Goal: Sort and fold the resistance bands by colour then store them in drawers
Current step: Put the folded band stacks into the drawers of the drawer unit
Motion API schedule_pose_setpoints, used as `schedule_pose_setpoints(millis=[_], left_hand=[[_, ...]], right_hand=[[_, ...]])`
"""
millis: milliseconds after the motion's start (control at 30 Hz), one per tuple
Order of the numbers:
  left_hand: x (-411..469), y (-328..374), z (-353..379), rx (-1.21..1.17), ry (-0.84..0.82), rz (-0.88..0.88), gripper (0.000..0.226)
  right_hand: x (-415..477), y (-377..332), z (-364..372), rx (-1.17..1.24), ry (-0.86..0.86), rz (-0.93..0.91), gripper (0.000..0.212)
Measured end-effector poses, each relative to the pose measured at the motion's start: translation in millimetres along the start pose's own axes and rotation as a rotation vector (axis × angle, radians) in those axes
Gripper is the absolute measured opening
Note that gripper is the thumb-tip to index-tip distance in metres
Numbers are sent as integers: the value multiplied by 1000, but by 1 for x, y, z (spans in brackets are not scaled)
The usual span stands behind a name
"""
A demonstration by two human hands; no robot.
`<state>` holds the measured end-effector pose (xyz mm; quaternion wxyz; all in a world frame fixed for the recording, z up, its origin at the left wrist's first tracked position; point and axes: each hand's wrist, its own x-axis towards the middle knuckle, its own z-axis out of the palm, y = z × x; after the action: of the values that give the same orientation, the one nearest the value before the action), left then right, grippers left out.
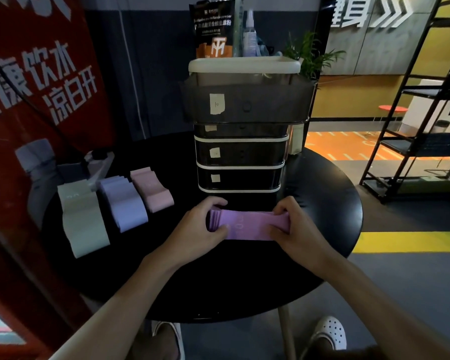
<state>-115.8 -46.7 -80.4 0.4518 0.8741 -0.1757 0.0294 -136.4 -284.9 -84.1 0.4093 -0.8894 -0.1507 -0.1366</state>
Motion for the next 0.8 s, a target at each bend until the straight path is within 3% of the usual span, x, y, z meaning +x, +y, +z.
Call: schedule_pose_setpoints(millis=[300,500,800], left_hand=[[0,-2,1,-78,87,87,54],[0,-7,3,2,38,93,51],[0,-9,3,57,17,136,33]], right_hand=[[-1,1,1,32,38,-31,51],[1,3,5,-34,-9,-80,38],[2,8,7,33,-24,-54,48]])
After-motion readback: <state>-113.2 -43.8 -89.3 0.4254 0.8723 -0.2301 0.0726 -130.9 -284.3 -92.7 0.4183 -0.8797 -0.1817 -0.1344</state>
